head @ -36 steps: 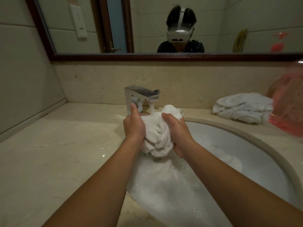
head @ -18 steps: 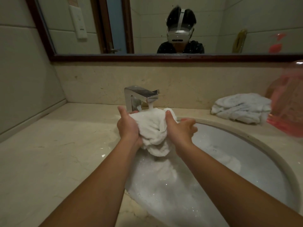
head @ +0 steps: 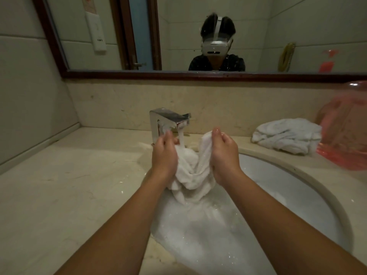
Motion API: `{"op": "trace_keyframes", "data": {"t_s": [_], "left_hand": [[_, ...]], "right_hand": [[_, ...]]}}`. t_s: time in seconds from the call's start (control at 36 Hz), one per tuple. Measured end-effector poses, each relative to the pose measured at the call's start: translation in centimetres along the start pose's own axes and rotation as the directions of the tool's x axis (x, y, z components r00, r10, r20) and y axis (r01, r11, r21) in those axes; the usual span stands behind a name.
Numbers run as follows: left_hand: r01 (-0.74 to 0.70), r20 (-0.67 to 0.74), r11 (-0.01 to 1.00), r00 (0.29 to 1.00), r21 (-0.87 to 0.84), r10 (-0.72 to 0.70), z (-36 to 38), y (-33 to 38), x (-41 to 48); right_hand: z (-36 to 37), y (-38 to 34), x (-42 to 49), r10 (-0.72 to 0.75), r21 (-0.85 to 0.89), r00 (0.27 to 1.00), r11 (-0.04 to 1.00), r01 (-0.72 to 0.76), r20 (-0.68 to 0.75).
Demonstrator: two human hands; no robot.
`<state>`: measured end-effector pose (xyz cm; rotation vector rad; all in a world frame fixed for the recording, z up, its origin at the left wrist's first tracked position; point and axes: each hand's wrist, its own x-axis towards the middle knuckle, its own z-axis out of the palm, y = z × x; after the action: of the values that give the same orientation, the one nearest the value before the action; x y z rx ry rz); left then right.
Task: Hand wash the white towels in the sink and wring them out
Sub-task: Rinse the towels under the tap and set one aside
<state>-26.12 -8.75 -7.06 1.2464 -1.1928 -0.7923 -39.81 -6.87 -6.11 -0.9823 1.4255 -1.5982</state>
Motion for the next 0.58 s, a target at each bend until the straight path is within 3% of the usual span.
{"op": "trace_keyframes", "data": {"t_s": [0.08,0.22,0.39,0.53,0.58], "left_hand": [[-0.015,0.122,0.992,0.993,0.127,-0.001,-0.3,-0.5,-0.1],[-0.079,0.228,0.939,0.974,0.335,0.000,0.4,-0.6,-1.1],[-0.113,0.261,0.939,0.965,0.324,0.026,0.9,-0.9,-1.4],[-0.223,0.330,0.917,0.938,0.330,0.109,1.6,-0.1,-2.1],[-0.235,0.316,0.938,0.937,0.254,0.149,1.8,0.2,-2.3]], "right_hand": [[-0.3,-0.7,0.5,0.110,0.150,0.994,0.982,-0.111,0.013],[-0.8,-1.9,0.1,0.154,0.350,0.982,0.919,-0.183,0.107],[-0.7,-3.0,-0.3,0.154,0.509,0.952,0.817,-0.273,0.264],[-1.0,-3.7,-0.4,0.168,0.516,0.937,0.798,-0.311,0.307],[-1.3,-3.9,-0.2,0.158,0.509,0.948,0.813,-0.284,0.277]]}}
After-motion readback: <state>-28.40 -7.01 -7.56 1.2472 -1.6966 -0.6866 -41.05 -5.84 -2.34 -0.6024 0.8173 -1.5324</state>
